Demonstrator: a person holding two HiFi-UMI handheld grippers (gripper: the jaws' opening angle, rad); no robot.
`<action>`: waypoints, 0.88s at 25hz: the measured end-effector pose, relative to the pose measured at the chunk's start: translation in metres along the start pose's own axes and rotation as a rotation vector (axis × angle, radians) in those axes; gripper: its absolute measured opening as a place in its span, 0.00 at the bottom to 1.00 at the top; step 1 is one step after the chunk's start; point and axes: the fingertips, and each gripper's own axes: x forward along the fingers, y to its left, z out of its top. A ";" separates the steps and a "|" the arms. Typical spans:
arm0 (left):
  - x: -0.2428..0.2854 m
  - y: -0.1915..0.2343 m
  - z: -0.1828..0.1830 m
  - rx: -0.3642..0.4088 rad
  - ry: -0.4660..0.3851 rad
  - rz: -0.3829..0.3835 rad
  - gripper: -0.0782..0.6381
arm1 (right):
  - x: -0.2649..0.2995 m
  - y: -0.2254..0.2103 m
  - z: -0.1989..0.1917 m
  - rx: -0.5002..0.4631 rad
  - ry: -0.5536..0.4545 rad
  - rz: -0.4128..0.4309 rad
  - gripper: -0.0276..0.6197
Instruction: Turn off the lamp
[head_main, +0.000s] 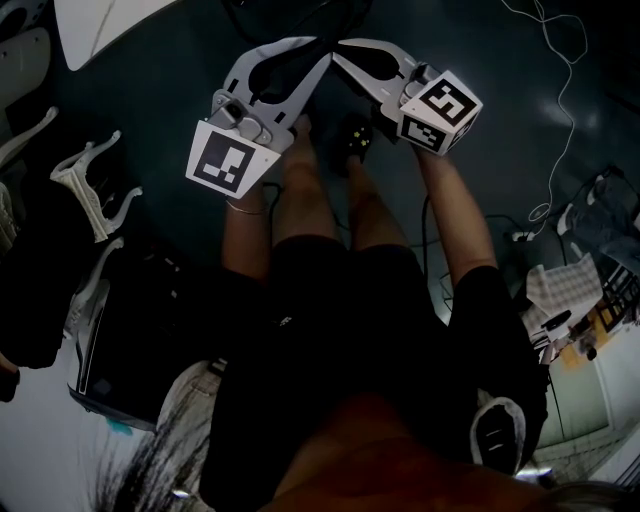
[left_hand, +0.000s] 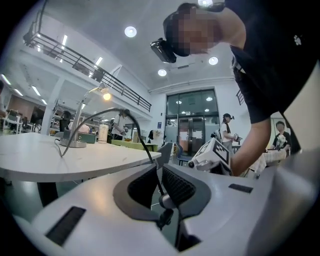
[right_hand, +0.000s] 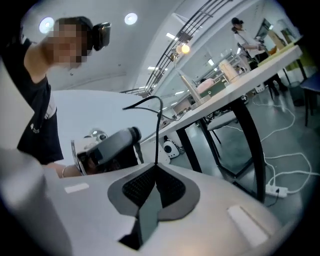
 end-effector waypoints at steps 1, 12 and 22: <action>-0.001 -0.002 -0.006 0.017 0.024 -0.013 0.14 | -0.003 -0.002 0.004 0.036 -0.024 0.002 0.06; 0.003 -0.014 -0.054 -0.010 0.112 -0.069 0.15 | -0.021 0.006 0.032 0.125 -0.098 0.077 0.06; 0.018 -0.030 -0.074 0.050 0.153 -0.176 0.25 | -0.039 0.023 0.041 0.202 -0.112 0.180 0.06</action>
